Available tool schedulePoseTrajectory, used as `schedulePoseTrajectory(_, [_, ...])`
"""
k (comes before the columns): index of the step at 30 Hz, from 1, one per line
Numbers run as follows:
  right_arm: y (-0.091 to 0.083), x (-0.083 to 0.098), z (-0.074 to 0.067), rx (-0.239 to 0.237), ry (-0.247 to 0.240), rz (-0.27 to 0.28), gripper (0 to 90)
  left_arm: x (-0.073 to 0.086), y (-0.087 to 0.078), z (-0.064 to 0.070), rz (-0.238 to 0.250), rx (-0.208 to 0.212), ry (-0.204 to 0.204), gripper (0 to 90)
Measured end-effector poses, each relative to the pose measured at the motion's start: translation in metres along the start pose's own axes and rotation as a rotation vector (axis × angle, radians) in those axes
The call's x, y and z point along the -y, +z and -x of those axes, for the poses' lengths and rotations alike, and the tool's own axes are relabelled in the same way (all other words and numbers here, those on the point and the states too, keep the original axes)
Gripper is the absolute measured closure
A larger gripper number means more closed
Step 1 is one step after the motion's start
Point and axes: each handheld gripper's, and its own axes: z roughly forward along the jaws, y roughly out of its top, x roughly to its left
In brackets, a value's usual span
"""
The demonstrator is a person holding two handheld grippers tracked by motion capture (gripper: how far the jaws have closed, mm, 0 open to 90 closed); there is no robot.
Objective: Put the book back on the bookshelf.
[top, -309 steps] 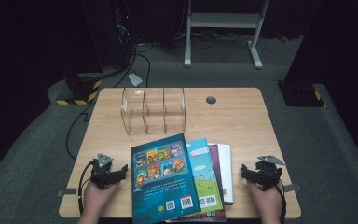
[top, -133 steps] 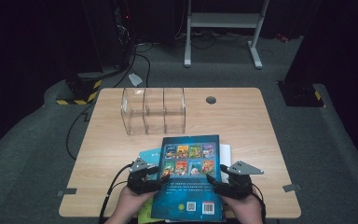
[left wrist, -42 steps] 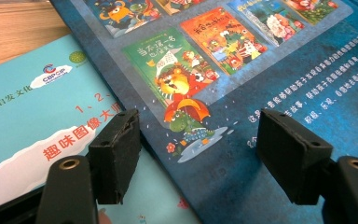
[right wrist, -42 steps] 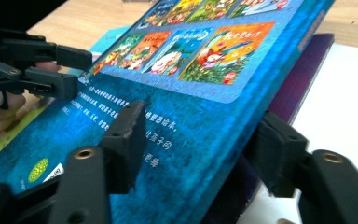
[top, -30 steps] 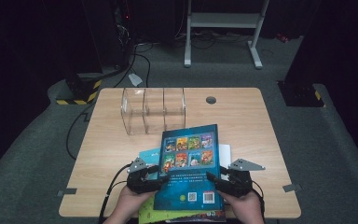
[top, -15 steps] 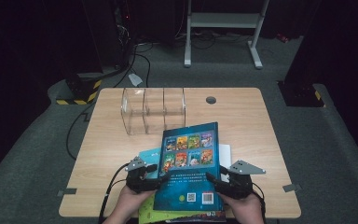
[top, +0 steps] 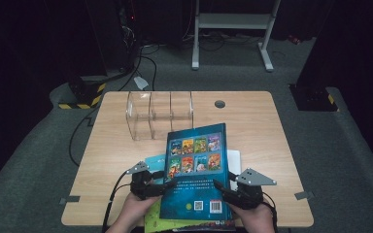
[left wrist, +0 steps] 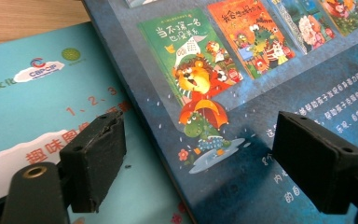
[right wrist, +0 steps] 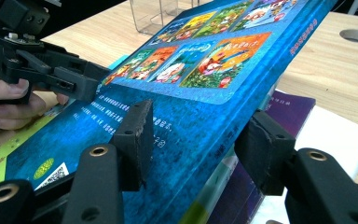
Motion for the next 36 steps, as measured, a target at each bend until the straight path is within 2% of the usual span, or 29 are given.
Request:
schedulePoseTrajectory(6, [-0.002, -0.001, -0.003, 0.005, -0.026, 0.015, 47.7, -0.001, 0.001, -0.001, 0.002, 0.035, -0.03, 16.7])
schedulePoseTrajectory(7, [-0.003, -0.002, -0.004, 0.007, -0.035, 0.019, 47.7, -0.001, 0.002, 0.001, -0.008, 0.074, -0.022, 17.4])
schedulePoseTrajectory(12, [-0.003, -0.002, -0.005, 0.007, -0.035, 0.023, 47.7, -0.001, 0.003, 0.003, -0.014, 0.08, -0.021, 15.8])
schedulePoseTrajectory(17, [-0.005, -0.003, -0.008, 0.011, -0.066, 0.041, 47.7, -0.002, 0.004, 0.0, -0.007, 0.116, -0.049, 14.3])
schedulePoseTrajectory(22, [-0.005, -0.004, -0.008, 0.011, -0.07, 0.044, 47.7, -0.001, 0.005, 0.002, -0.009, 0.136, -0.049, 15.4])
schedulePoseTrajectory(29, [-0.004, -0.003, -0.007, 0.006, -0.059, 0.046, 47.7, -0.003, 0.002, 0.008, -0.004, 0.106, -0.02, 15.5])
schedulePoseTrajectory(36, [-0.004, -0.003, -0.003, 0.008, -0.026, 0.038, 47.5, -0.005, -0.004, 0.015, 0.034, 0.059, 0.015, 20.1])
